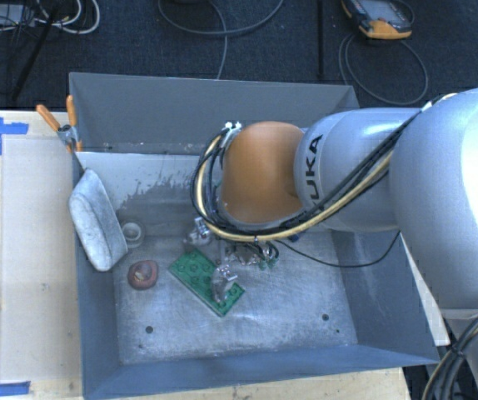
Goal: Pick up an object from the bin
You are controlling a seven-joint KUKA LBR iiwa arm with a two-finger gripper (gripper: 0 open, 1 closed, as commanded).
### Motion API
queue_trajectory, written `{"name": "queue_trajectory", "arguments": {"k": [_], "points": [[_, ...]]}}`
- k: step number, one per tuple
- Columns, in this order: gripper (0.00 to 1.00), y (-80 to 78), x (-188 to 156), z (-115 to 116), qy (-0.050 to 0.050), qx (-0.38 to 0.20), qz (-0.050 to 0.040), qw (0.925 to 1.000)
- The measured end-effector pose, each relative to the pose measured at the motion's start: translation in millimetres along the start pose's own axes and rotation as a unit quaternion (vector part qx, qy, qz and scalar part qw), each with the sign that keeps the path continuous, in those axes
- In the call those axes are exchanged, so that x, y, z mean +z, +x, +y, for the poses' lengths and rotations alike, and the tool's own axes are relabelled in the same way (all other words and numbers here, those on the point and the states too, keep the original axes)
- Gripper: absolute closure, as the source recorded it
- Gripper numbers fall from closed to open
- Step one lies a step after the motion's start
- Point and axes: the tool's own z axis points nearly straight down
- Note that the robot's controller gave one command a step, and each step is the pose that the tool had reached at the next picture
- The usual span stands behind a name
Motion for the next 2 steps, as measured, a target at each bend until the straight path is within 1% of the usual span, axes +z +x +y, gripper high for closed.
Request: {"name": "queue_trajectory", "arguments": {"k": [1,2], "points": [[1.00,-0.1,0,-1,-0.001,0.002,0.0005,1.0000],[1.00,7.4,-187,-20,0.002,-0.111,-0.0022,0.9938]]}}
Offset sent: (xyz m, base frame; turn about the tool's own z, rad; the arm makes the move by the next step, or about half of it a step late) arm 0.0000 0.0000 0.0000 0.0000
